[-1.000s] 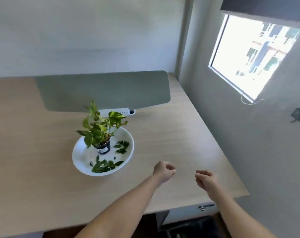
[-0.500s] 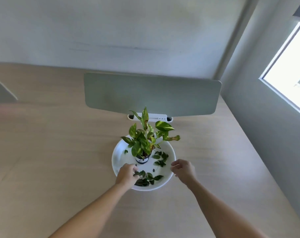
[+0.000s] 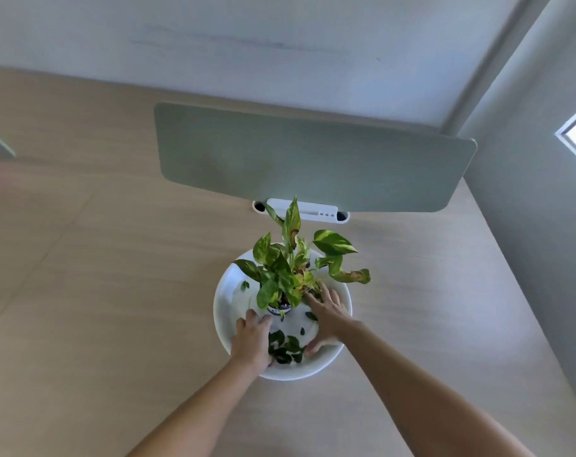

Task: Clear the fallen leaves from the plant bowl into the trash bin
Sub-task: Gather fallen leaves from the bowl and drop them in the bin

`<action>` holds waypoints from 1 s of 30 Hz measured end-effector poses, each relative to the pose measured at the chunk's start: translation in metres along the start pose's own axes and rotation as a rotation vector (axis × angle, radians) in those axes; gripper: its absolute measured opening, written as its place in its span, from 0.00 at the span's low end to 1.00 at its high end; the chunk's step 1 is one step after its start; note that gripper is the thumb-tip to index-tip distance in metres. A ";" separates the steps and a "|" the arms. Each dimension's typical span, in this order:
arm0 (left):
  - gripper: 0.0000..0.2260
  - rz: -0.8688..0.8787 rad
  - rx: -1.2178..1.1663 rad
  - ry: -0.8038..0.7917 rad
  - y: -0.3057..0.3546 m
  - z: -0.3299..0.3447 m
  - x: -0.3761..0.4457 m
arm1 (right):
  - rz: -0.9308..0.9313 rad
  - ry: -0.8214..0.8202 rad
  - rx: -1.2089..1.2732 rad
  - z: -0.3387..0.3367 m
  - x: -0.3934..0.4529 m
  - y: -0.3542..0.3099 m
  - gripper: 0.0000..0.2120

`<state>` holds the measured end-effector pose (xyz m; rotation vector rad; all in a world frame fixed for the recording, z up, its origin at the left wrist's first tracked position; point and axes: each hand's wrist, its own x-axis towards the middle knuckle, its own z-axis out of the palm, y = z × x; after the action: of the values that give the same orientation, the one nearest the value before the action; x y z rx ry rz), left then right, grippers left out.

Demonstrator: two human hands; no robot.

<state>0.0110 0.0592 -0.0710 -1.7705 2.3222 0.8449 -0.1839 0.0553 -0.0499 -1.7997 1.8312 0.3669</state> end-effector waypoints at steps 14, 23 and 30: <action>0.05 0.017 -0.386 0.095 -0.008 -0.004 -0.001 | 0.038 0.281 0.365 0.039 -0.029 -0.022 0.10; 0.09 -0.249 -1.142 -0.073 0.001 -0.023 -0.001 | 0.467 0.499 1.185 0.025 -0.051 -0.010 0.06; 0.07 -0.252 -1.328 -0.288 0.060 -0.008 -0.023 | 0.496 0.614 1.576 0.039 -0.115 0.035 0.07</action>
<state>-0.0351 0.0848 -0.0328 -1.8965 1.2270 2.6869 -0.2151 0.1755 -0.0247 -0.3187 1.8645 -1.2602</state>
